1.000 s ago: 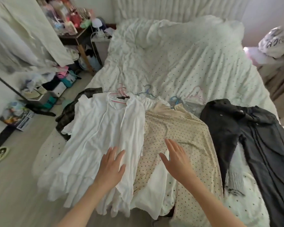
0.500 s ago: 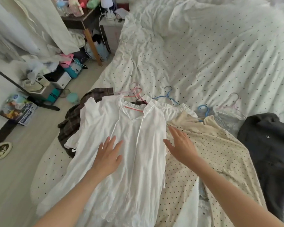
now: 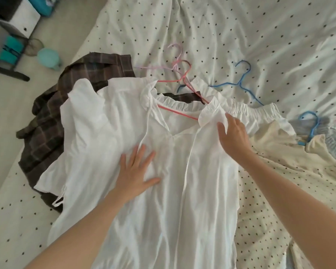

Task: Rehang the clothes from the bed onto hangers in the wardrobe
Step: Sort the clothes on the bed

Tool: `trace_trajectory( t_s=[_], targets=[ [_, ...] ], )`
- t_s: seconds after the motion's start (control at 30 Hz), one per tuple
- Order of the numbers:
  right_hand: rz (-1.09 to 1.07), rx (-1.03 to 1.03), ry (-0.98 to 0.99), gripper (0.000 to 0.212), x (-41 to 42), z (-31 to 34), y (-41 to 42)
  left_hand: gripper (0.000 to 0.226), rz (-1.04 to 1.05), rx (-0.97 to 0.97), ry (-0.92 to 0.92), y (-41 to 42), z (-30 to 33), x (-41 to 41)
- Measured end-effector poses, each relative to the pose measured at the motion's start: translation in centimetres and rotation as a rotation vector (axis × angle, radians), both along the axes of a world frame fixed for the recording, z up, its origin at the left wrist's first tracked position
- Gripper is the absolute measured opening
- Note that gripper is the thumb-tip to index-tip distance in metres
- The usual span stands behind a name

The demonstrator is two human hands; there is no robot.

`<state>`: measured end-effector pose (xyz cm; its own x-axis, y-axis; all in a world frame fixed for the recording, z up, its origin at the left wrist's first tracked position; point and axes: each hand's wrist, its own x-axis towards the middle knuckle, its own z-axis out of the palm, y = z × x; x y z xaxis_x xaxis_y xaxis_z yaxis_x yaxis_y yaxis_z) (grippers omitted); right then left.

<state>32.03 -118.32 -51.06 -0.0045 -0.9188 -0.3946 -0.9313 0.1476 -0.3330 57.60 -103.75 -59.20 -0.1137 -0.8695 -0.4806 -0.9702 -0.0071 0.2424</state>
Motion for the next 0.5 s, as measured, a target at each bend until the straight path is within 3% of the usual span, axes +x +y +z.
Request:
trace_trajectory(
  t_s=[0.23, 0.5],
  targets=[
    [-0.001, 0.050, 0.087, 0.042, 1.4, -3.3, -5.3, 0.084, -0.003, -0.132, -0.041, 0.8, -2.8, -0.1],
    [-0.175, 0.055, -0.042, 0.036, 2.1, -3.4, -5.9, 0.086, -0.009, -0.139, -0.082, 0.8, -3.3, 0.1]
  ],
)
